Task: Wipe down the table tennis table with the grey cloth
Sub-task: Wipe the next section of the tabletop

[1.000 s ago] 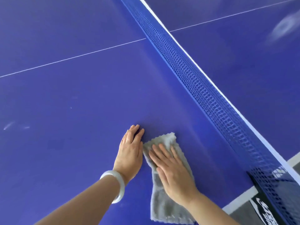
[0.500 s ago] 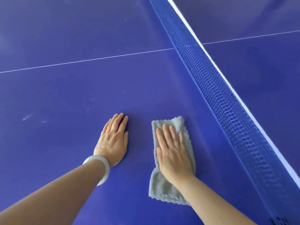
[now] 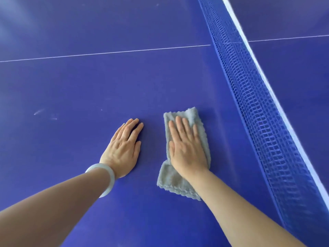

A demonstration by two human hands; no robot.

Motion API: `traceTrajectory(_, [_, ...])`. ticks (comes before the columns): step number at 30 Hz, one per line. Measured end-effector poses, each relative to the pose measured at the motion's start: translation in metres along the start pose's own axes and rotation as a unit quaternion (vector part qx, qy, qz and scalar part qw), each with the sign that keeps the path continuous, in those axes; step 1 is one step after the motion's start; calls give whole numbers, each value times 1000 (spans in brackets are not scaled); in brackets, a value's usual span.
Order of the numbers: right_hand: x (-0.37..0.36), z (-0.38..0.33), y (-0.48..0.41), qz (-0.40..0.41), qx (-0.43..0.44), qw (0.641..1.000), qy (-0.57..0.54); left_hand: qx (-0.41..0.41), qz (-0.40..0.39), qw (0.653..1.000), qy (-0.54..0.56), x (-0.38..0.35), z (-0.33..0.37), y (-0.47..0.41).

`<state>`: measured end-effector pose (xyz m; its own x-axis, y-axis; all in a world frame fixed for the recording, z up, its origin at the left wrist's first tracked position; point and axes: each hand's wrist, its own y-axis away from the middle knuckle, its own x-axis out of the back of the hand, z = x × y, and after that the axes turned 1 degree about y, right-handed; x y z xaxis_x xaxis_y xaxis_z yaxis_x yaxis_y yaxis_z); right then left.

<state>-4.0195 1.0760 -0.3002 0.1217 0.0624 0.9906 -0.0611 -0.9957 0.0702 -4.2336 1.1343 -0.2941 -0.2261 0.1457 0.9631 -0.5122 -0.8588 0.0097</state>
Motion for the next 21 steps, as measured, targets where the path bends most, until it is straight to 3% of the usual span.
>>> traceTrajectory(2, [0,11,20,-5,128,992,-8,1,-1,1000,-3,0,0,0])
traceTrajectory(4, [5,50,16,5,120,993,6,5,-5,1000,-5,0,-1,0])
traceTrajectory(8, [21,111,-42,16,-167,985,47,11,-7,1000,-7,-2,-1,0])
traceTrajectory(10, [24,94,-73,15,-246,969,6,12,-7,1000,-8,-3,-1,0])
traceTrajectory(12, [18,56,-86,16,-211,977,-16,10,-10,1000,-10,-1,0,0])
traceTrajectory(14, [7,18,-71,16,-58,998,-6,11,-13,1000,-12,0,1,1])
traceTrajectory(17, [4,21,-25,-8,135,991,4,14,-20,1000,-9,2,0,0])
traceTrajectory(19, [6,61,-23,5,98,995,31,13,-21,1000,-3,4,2,0])
traceTrajectory(21, [14,97,-35,21,-46,997,53,15,-23,1000,4,6,5,2])
